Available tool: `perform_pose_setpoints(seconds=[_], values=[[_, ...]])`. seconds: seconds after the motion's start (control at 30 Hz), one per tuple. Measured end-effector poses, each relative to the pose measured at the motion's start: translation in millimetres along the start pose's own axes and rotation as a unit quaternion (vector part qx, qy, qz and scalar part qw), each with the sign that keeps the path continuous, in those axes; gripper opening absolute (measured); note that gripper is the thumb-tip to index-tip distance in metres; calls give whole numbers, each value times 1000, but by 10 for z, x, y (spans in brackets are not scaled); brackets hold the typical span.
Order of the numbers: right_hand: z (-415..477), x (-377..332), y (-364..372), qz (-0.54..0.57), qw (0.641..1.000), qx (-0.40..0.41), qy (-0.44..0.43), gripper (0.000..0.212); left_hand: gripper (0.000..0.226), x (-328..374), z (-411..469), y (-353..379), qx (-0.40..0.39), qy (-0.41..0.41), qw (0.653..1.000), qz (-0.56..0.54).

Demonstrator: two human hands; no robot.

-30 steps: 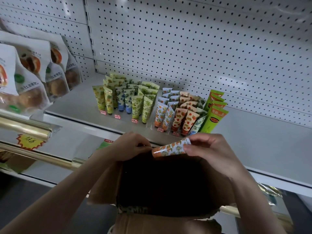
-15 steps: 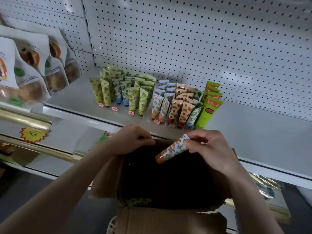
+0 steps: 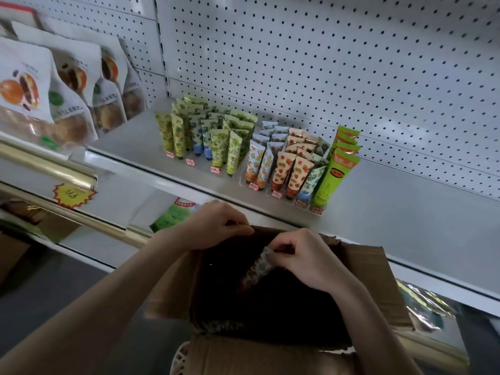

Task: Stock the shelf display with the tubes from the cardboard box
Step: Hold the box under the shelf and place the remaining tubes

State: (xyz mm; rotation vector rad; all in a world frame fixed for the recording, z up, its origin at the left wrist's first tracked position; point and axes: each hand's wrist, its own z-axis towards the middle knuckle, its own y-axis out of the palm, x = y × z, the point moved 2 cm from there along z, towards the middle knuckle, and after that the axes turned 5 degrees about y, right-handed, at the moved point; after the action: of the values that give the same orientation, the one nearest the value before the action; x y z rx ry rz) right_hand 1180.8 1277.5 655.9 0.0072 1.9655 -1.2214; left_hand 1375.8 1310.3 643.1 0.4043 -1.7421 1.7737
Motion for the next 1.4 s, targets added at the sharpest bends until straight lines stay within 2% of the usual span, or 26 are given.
perform_pose_setpoints(seconds=[0.33, 0.6, 0.93, 1.13, 1.27, 1.4], values=[[311, -177, -8, 11, 1000, 9, 25, 8, 18, -286, 240, -279, -52, 7, 999, 1], [651, -457, 35, -24, 999, 40, 15, 4, 17, -625, 270, -555, -73, 14, 997, -26], [849, -613, 134, -49, 992, 116, 10, 6, 21, -810, 381, -765, -113, 59, 992, -28], [883, -624, 293, -72, 993, 84, 33, 5, 32, -826, 465, -752, -120, 116, 986, 5], [890, -623, 382, -106, 993, 21, 46, 8, 30, -829, 472, -726, -122, 126, 985, -12], [886, -547, 437, -83, 992, -10, 93, 12, 28, -823, 456, -728, -107, 136, 985, -7]])
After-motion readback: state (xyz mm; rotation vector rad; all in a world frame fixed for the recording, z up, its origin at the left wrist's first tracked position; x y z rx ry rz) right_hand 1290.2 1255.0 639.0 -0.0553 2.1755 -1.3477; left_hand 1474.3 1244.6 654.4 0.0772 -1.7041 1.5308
